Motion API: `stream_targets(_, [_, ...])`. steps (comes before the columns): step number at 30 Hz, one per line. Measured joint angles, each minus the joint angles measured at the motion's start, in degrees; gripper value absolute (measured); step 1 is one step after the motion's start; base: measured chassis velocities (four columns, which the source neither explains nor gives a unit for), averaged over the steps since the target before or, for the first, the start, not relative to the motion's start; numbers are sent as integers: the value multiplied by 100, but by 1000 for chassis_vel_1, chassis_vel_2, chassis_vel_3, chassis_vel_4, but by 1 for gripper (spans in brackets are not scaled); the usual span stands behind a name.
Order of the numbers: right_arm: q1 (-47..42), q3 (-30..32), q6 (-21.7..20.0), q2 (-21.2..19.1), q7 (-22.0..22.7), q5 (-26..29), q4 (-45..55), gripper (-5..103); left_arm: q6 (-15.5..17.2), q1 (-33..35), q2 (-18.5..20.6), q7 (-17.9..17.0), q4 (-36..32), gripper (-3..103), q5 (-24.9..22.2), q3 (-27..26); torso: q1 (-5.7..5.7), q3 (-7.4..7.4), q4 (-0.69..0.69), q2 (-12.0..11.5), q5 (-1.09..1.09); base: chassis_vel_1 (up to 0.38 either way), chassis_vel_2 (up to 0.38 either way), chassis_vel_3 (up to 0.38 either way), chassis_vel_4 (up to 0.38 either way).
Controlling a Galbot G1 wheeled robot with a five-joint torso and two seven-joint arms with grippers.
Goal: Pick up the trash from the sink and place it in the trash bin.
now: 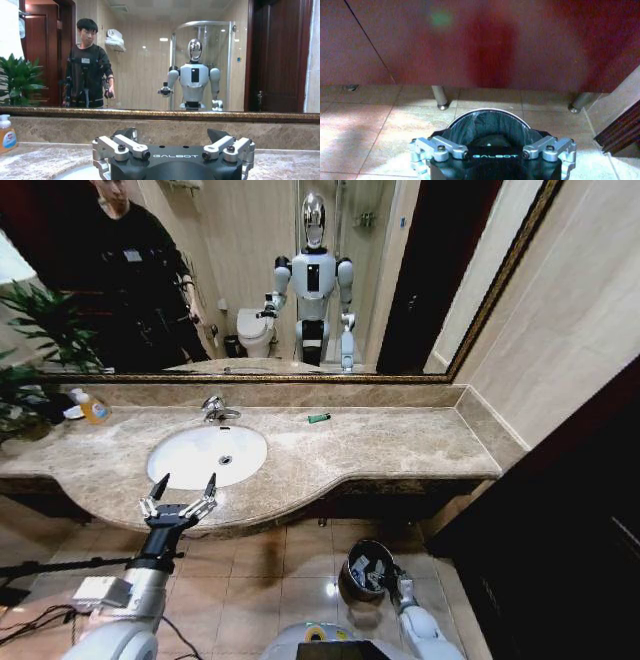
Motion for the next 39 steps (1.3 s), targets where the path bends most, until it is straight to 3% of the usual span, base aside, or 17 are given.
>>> stream_targets(10, [-851,46,3,-332,54,411,1775,100,0,0,0,0,0,100,0,0,0,0,0,0,-1,0,0,0,0])
stream_targets(21, [-2241,204,-56,-807,186,777,4914,100,0,0,0,0,0,100,0,0,-1,0,0,0,-1,0,0,0,0])
stream_targets(23, [-2266,207,-72,-820,193,781,5022,100,0,0,0,0,-1,100,0,0,-1,0,0,0,-1,0,0,0,0])
stream_targets(28, [-2281,190,-400,-895,271,805,5955,100,0,0,0,0,0,100,0,0,0,0,-1,0,-1,0,0,0,0])
stream_targets(33, [-1457,-40,-1186,-997,482,995,6773,100,0,0,0,0,0,100,0,0,0,0,0,0,-1,0,0,0,0])
stream_targets(34, [-1457,-40,-1186,-997,482,995,6773,100,0,0,0,0,0,100,0,0,0,0,0,0,-1,0,0,0,0])
stream_targets(37, [-608,-208,-1707,-1212,526,1330,6699,100,0,0,0,0,0,100,0,0,0,0,1,0,-1,0,0,0,0])
stream_targets(39, [-488,-226,-1761,-1254,501,1373,6630,100,0,0,0,0,0,100,0,0,0,0,0,0,-1,0,0,0,0])
